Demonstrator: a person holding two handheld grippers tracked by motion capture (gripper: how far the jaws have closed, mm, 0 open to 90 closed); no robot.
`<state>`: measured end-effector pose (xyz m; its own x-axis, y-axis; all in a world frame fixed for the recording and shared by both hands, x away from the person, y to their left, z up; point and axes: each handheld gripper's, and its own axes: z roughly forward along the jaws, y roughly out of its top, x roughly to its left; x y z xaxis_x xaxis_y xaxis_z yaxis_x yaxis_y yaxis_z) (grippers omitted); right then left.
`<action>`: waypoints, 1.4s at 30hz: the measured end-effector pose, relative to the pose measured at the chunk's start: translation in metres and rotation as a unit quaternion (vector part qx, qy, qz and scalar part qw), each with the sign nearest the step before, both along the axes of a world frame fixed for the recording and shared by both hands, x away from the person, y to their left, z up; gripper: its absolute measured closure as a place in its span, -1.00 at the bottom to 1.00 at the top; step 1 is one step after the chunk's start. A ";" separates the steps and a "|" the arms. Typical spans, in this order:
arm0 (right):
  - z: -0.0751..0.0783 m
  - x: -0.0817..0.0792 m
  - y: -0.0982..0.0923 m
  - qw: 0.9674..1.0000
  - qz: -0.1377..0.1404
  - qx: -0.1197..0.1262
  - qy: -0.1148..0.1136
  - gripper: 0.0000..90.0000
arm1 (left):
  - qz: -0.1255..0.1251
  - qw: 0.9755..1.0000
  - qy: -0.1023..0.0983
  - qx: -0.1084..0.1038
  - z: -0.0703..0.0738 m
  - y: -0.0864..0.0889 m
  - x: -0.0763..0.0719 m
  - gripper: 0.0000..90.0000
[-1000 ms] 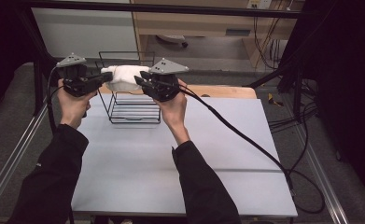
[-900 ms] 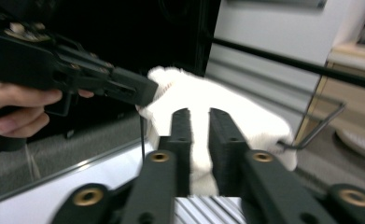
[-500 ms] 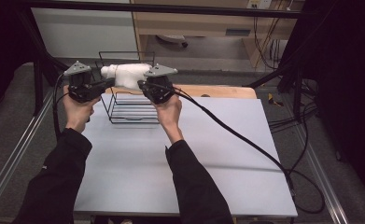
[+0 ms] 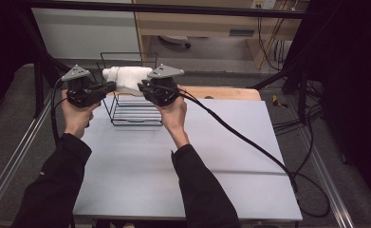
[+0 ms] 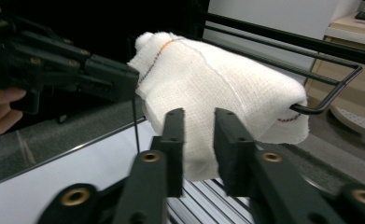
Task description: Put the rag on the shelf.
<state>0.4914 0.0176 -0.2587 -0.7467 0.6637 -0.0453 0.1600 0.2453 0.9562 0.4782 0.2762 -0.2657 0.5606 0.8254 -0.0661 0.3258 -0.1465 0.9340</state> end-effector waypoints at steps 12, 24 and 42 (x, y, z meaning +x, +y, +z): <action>-0.002 -0.021 -0.034 0.998 0.014 0.002 0.057 -0.40 | -0.031 0.999 0.026 0.024 -0.035 0.008 -0.035 -0.16; -0.042 -0.030 -0.089 0.994 0.010 -0.002 0.107 -0.92 | -0.032 0.996 0.062 0.062 -0.090 0.014 -0.059 -0.75; -0.131 -0.059 -0.191 0.986 -0.013 -0.003 0.167 -0.99 | -0.046 0.992 0.102 0.062 -0.153 0.024 -0.090 -0.82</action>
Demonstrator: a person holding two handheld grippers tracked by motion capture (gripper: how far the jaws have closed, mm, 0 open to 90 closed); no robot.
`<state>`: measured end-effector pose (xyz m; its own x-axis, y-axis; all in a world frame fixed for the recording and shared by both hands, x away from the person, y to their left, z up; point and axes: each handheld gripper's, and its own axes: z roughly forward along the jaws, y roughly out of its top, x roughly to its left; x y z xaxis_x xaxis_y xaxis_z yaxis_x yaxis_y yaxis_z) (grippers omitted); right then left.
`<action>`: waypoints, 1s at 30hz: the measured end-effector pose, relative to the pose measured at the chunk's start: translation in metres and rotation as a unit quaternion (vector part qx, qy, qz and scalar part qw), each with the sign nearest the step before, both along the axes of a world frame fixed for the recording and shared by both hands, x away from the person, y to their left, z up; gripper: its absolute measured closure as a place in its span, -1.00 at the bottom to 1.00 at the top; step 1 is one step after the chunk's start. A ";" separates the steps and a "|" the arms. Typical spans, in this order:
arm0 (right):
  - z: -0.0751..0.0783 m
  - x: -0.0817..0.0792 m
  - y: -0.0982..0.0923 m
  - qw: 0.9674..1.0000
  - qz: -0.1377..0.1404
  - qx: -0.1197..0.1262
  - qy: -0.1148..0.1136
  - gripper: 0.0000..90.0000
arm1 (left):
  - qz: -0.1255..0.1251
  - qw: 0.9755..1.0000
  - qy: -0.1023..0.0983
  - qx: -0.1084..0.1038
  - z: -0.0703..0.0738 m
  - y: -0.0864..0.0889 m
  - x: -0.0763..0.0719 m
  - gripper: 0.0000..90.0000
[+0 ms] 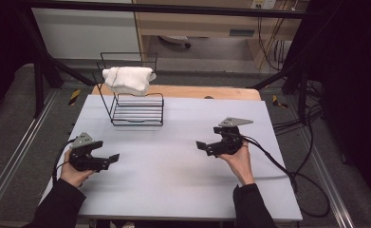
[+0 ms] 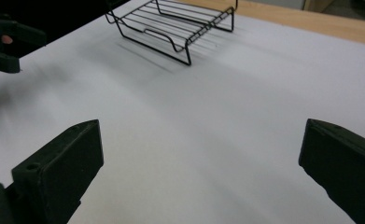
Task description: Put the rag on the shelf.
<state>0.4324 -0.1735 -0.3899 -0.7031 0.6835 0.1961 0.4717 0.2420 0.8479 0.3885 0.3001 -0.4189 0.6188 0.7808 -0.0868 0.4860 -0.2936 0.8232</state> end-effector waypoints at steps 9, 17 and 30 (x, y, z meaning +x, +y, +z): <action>-0.032 -0.024 -0.047 1.000 -0.013 0.002 0.012 -0.99 | -0.003 1.000 0.005 0.011 -0.010 0.000 -0.007 -0.82; -0.049 -0.044 -0.080 0.999 -0.024 -0.005 0.022 -0.99 | -0.006 1.000 0.004 0.017 -0.014 0.002 -0.011 -0.81; -0.055 -0.059 -0.095 0.999 -0.033 0.005 0.023 -0.99 | -0.008 1.000 0.004 0.018 -0.020 0.003 -0.015 -0.81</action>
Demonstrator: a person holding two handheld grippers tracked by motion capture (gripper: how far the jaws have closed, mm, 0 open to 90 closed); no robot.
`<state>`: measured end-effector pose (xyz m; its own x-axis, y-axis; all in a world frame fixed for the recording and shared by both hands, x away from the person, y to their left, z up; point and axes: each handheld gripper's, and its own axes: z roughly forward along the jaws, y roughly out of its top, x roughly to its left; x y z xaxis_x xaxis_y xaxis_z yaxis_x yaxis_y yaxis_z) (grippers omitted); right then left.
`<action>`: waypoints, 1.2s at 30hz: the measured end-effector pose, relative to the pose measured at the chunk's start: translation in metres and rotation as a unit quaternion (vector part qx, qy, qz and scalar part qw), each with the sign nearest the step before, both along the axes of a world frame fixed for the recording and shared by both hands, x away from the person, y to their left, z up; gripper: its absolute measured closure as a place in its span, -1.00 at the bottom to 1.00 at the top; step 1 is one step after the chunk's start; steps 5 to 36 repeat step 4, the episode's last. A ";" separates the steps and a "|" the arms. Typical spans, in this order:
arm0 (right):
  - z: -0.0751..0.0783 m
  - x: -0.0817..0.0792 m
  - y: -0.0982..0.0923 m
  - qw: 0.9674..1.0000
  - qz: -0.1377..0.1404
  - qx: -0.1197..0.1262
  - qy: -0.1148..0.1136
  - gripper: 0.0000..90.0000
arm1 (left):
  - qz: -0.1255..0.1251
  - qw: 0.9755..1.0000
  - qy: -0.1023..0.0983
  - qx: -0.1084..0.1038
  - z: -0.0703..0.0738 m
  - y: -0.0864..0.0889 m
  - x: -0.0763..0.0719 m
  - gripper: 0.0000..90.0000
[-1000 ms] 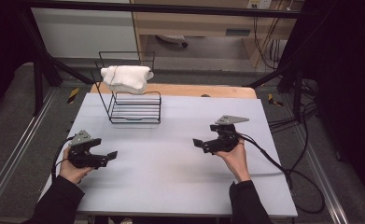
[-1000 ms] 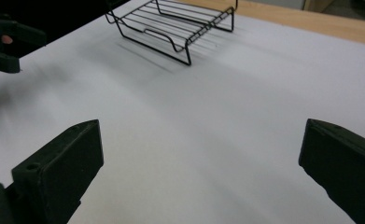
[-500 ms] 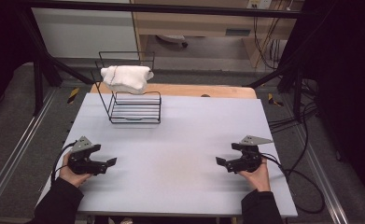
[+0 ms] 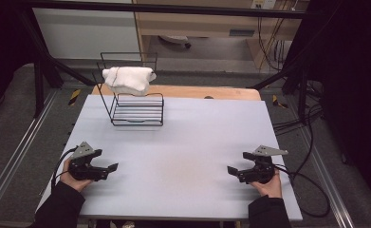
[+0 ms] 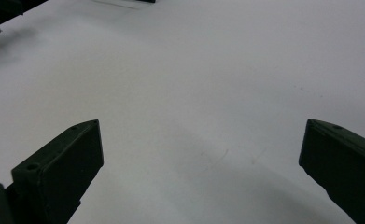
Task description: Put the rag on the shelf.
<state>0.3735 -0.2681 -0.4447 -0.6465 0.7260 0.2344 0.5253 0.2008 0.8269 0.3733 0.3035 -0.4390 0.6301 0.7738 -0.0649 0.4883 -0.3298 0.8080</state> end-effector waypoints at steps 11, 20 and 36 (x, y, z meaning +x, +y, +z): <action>-0.001 0.000 0.001 1.000 0.001 -0.005 0.002 -0.99 | -0.004 1.000 0.000 0.005 0.000 -0.001 -0.001 -0.81; -0.001 0.000 0.001 1.000 0.001 -0.005 0.002 -0.99 | -0.004 1.000 0.000 0.005 0.000 -0.001 -0.001 -0.81; -0.001 0.000 0.001 1.000 0.001 -0.005 0.002 -0.99 | -0.004 1.000 0.000 0.005 0.000 -0.001 -0.001 -0.81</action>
